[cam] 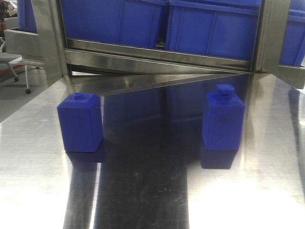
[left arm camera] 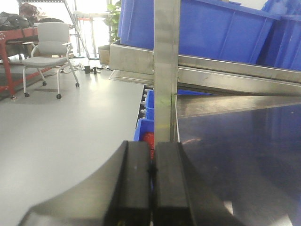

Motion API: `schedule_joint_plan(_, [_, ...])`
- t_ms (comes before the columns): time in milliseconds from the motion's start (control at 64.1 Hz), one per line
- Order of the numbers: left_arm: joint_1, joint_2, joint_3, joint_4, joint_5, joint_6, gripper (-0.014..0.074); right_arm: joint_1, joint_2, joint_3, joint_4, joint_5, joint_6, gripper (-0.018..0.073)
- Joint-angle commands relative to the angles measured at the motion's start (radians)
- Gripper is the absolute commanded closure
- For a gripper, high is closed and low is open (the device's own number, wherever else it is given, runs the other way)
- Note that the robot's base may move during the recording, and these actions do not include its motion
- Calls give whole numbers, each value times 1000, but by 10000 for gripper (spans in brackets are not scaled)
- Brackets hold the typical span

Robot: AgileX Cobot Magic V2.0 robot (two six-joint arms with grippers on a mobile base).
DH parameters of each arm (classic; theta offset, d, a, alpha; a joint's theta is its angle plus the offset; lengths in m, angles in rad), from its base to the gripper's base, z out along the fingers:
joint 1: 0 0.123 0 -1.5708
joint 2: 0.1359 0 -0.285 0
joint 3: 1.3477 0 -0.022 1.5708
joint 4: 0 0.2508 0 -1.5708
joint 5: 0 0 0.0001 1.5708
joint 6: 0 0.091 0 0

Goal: Pick and sort blue part to right shelf

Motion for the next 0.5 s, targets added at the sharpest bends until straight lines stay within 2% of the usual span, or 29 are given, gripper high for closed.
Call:
schedule_joint_plan(0, [-2,-23,24,-2,-93,-6,461,-1,80,-88,5,-49,-4,486])
schedule_joint_plan(140, [-2,-23,24,-2,-93,-6,461,-1,203,-159,30,-50,6,486])
schedule_joint_plan(250, [-2,-23,24,-2,-93,-6,461,-1,299,-211,30,-36,68,486])
schedule_joint_plan(343, [-2,-23,24,-2,-93,-6,461,2,393,-271,30,12,78,485])
schedule_joint_plan(483, [-2,-23,24,-2,-93,-6,461,47,523,-347,30,60,78,481])
